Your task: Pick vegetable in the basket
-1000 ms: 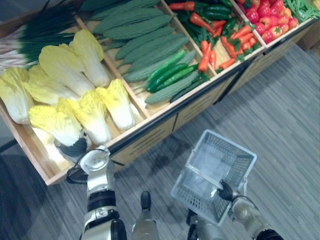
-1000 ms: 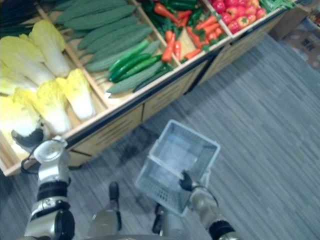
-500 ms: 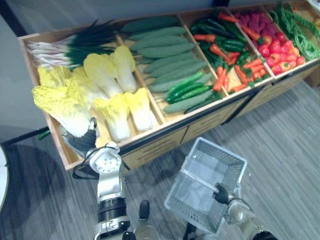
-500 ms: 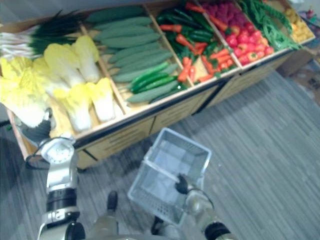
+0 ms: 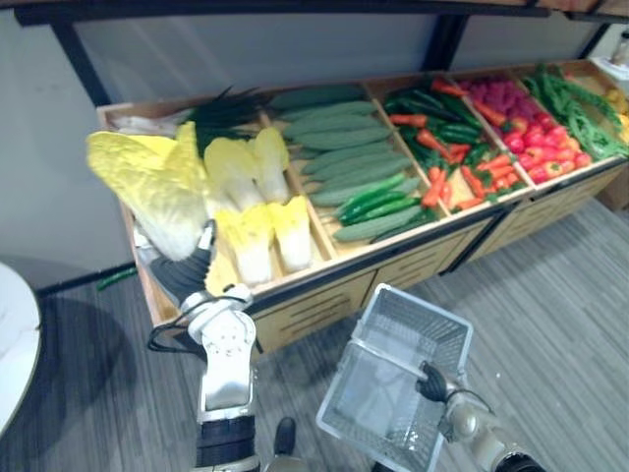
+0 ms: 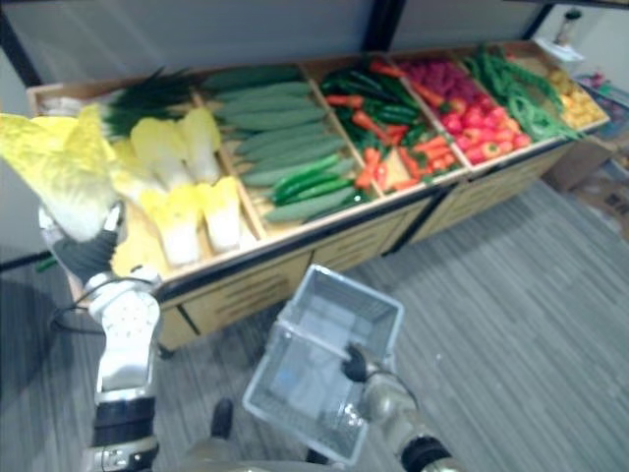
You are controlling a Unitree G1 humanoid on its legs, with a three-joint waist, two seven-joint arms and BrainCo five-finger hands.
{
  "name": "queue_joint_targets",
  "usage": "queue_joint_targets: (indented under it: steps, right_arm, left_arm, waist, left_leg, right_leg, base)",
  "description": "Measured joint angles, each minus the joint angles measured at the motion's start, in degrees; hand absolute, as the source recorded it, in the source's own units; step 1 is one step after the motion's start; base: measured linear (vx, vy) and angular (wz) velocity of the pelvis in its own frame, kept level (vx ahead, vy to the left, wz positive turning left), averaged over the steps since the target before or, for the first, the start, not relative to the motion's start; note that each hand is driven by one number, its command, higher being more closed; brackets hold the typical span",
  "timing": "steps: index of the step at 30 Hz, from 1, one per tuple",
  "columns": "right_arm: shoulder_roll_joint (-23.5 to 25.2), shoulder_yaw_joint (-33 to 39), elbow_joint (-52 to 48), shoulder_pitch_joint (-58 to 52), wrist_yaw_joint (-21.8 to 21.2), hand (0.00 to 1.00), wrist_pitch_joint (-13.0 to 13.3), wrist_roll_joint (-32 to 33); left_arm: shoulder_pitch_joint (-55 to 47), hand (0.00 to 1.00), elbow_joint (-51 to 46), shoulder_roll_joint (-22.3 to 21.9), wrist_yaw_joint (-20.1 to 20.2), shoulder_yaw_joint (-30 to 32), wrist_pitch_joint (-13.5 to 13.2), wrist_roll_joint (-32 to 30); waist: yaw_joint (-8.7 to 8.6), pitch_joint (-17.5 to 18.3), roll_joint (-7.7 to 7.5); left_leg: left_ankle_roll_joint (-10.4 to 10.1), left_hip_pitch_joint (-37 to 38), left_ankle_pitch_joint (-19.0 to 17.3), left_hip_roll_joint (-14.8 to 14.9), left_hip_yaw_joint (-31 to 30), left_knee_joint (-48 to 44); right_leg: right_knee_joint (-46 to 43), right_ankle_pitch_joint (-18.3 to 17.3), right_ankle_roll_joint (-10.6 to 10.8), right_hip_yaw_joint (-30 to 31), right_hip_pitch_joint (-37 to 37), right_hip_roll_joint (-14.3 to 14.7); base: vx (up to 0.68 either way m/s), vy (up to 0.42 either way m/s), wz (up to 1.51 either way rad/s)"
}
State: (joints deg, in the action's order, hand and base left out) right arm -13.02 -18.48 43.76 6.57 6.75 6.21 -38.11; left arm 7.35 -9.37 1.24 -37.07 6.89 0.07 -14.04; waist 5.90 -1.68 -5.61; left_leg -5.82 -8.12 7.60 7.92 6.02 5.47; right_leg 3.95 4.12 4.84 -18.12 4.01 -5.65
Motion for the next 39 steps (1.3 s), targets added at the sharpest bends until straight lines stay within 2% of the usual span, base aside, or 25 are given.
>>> queue_joint_targets:
  steps: [1, 5, 7, 12, 13, 17, 19, 22, 25, 28, 31, 39]
  right_arm:
    - [-0.47, 0.02, -0.02, 0.62, -0.43, 1.0, 0.03, 0.02]
    - [-2.35, 0.21, -0.2, 2.14, -1.77, 1.0, -0.04, 0.86]
    - [-3.6, 0.76, -0.2, 2.98, -2.43, 1.0, -0.79, 2.15]
    - [-4.8, 2.39, -0.22, 6.0, -2.72, 1.0, -1.32, 4.87]
    - [-4.9, 2.38, -0.26, 7.52, -3.04, 1.0, -1.39, 5.79]
    - [-5.65, 2.29, -0.34, 10.79, -3.74, 1.0, -1.39, 7.78]
    - [-6.83, 2.21, -0.32, 12.43, -4.53, 1.0, -1.38, 10.06]
    - [-8.16, 2.18, -0.18, 13.89, -4.79, 1.0, -1.39, 11.78]
    - [-9.25, 2.18, -0.14, 15.86, -4.82, 1.0, -1.43, 12.34]
    - [-9.86, 2.2, -0.41, 17.06, -4.82, 1.0, -1.42, 12.57]
    - [-9.73, 2.16, -1.69, 17.13, -4.83, 1.0, -1.42, 12.85]
    - [-9.79, 1.29, -7.45, 17.06, -4.88, 1.0, -1.42, 13.67]
  left_arm:
    - [-0.6, 1.0, 0.0, 0.59, 1.71, -1.52, -0.81, 0.42]
    - [-1.14, 1.0, 0.06, 2.34, 6.83, -5.17, -2.48, 2.36]
    - [-1.44, 1.0, 0.89, 3.73, 10.85, -7.39, -3.72, 4.07]
    - [-2.66, 1.0, 4.97, 5.36, 15.78, -10.69, -5.1, 6.56]
    - [-3.11, 1.0, 6.36, 5.97, 17.14, -11.49, -5.1, 7.11]
    - [-3.23, 1.0, 8.43, 7.84, 20.24, -14.34, -5.92, 8.7]
    - [-3.22, 1.0, 10.37, 10.84, 24.19, -17.46, -8.3, 11.29]
    - [-3.12, 1.0, 12.71, 15.37, 28.81, -21.49, -10.03, 13.53]
    - [-3.03, 1.0, 13.98, 20.63, 33.78, -25.83, -11.91, 17.42]
    - [-2.22, 1.0, 14.31, 23.31, 36.89, -30.38, -13.37, 17.98]
    - [-0.22, 1.0, 14.28, 25.07, 39.6, -34.79, -14.26, 18.02]
    - [4.79, 1.0, 12.31, 26.81, 42.49, -44.7, -16.13, 17.66]
  waist:
    - [-0.66, 0.38, 0.73]
    - [-1.28, 1.37, 2.07]
    - [-1.46, 1.75, 2.76]
    - [-3.2, 1.94, 3.3]
    - [-4.03, 1.94, 3.43]
    - [-4.31, 1.97, 4.21]
    - [-4.34, 1.91, 5.16]
    - [-4.43, 1.95, 6.15]
    - [-4.29, 1.91, 6.21]
    - [-4.25, 1.88, 6.18]
    - [-4.04, 1.86, 6.22]
    - [-3.96, 1.83, 6.24]
  left_leg:
    - [0.0, 0.35, -0.04, 0.27, 0.41, 0.0]
    - [0.04, 1.48, -0.43, 0.82, 3.5, 0.2]
    - [0.1, 2.37, -0.69, 1.05, 5.93, 0.22]
    - [0.34, 4.18, -0.89, 1.24, 10.07, 0.16]
    - [0.27, 4.83, -1.18, 1.31, 11.57, 0.08]
    - [0.34, 5.46, -1.82, 1.35, 15.32, 0.06]
    - [0.34, 5.71, -1.88, 1.28, 16.8, 0.1]
    - [0.34, 6.5, -1.88, 1.42, 17.41, 0.26]
    - [0.22, 7.26, -1.97, 1.64, 18.63, 0.34]
    - [-0.07, 7.68, -2.34, 1.68, 19.72, 0.36]
    - [0.24, 7.95, -2.7, 1.74, 20.64, 0.37]
    - [0.24, 8.51, -2.87, 2.67, 26.32, 0.35]
  right_leg:
    - [-0.03, 0.05, 0.06, 0.66, 0.01, 0.0]
    - [0.0, 0.63, 0.16, 3.86, 0.82, 0.33]
    - [0.11, 1.16, 0.11, 6.06, 1.24, 0.53]
    - [0.47, 2.29, 0.04, 10.38, 1.94, 0.84]
    - [0.86, 2.82, 0.09, 11.91, 2.05, 0.99]
    - [1.44, 4.06, 0.1, 15.38, 3.28, 1.22]
    - [1.92, 4.74, 0.17, 16.66, 3.7, 1.3]
    - [1.99, 4.88, 0.11, 17.27, 3.33, 1.55]
    - [2.01, 5.15, -0.07, 18.17, 3.09, 1.79]
    - [2.04, 5.28, -0.06, 18.36, 2.79, 1.71]
    - [2.03, 5.32, -0.02, 18.49, 2.75, 1.6]
    - [2.02, 5.32, -0.04, 18.29, 2.88, 1.32]
  base:
    - [-0.02, 0.012, -0.27]
    - [-0.02, 0.007, -0.45]
    - [-0.01, 0.014, -0.46]
    - [0.0, 0.011, -0.49]
    - [0.01, 0.008, -0.53]
    - [0.0, 0.009, -0.51]
    - [0.0, 0.005, -0.33]
    - [0.01, -0.008, -0.15]
    - [0.0, -0.016, -0.15]
    - [-0.01, -0.007, -0.07]
    - [0.0, -0.009, -0.07]
    - [0.02, -0.009, -0.02]
